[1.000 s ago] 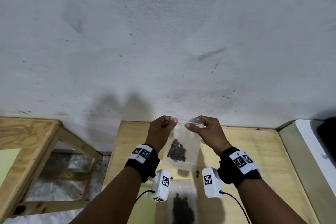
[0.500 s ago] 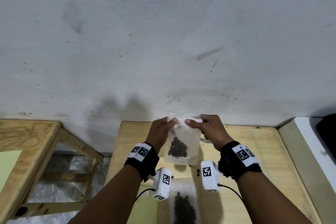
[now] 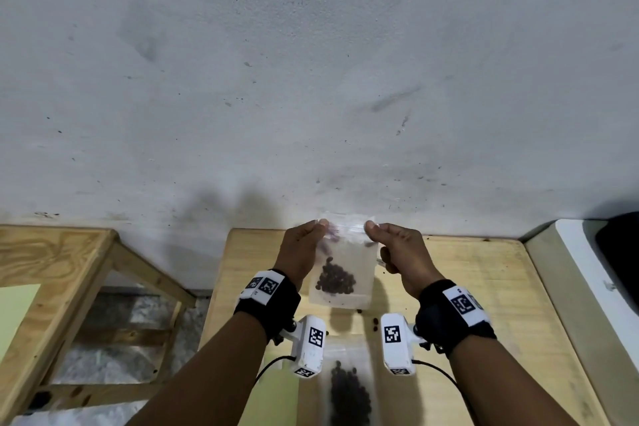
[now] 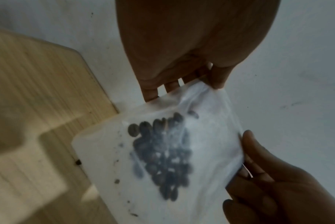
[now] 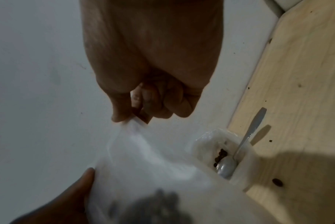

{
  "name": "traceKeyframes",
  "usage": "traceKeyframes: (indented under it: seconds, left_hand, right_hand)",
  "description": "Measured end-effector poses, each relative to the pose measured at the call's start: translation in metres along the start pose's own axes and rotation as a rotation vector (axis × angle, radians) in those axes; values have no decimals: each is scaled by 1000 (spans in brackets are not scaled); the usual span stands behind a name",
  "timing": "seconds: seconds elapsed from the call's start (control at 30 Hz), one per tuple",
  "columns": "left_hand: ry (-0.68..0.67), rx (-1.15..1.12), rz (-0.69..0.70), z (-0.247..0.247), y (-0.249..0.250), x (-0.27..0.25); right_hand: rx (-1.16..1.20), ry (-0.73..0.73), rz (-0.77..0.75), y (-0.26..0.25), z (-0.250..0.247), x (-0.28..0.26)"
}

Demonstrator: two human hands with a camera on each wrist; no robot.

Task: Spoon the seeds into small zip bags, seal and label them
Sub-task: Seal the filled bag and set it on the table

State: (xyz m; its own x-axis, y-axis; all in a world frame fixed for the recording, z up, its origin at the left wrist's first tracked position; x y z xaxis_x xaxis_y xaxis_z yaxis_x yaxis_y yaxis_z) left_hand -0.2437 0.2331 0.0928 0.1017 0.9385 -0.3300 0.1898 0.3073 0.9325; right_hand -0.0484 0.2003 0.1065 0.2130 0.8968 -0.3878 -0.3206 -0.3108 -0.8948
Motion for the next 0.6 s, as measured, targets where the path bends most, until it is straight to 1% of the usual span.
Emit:
traceKeyframes:
  seconds: [0.07, 0.13, 0.17, 0.2, 0.23, 0.3, 0.33, 0.4, 0.43, 0.53, 0.6]
  left_hand:
    - [35, -44, -54, -3, -8, 0]
    - [88, -54, -129, -8, -19, 1]
    - [116, -58, -162, -9, -24, 0]
    - [127, -38, -180, -10, -28, -1]
    - [122, -28, -175, -10, -31, -4]
    - [75, 15, -109, -8, -37, -11]
    - [54, 88, -60, -7, -39, -15]
    - [-11, 282, 18, -4, -45, -24]
    - [-40, 342, 15, -2, -53, -27]
    - [-140, 373, -145, 2, -87, -44]
    - [-211, 377, -242, 7, -112, -58]
  right_hand:
    - [-9, 2, -55, 0, -1, -7]
    - [-112, -84, -82, 6, 3, -14]
    - [-204, -131, -73, 13, 5, -17]
    - [-277, -147, -48, 22, 5, -20]
    - [-305, -124, -29, 30, 2, -21]
    - [-271, -40, 3, 43, -7, -23]
    - [-247, -24, 17, 48, -9, -25]
    - [-270, -39, 33, 57, -7, -32]
    - [-311, -53, 34, 61, -7, -34]
    - [-462, -67, 75, 86, -14, -47]
    - [-590, -71, 131, 108, -23, -59]
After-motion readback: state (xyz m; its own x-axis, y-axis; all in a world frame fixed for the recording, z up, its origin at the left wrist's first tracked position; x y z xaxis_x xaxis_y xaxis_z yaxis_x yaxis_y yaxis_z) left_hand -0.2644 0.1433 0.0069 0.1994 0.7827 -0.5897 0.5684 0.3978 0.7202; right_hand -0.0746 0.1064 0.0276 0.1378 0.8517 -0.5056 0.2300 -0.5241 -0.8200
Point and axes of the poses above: each hand's wrist, its own x-axis towards the middle knuckle, its own z-axis out of the palm, y = z × x, the point moved 7 cm from there along x, towards the middle knuckle, and after that the axes turned 14 degrees about x, right-handed, at the moved point
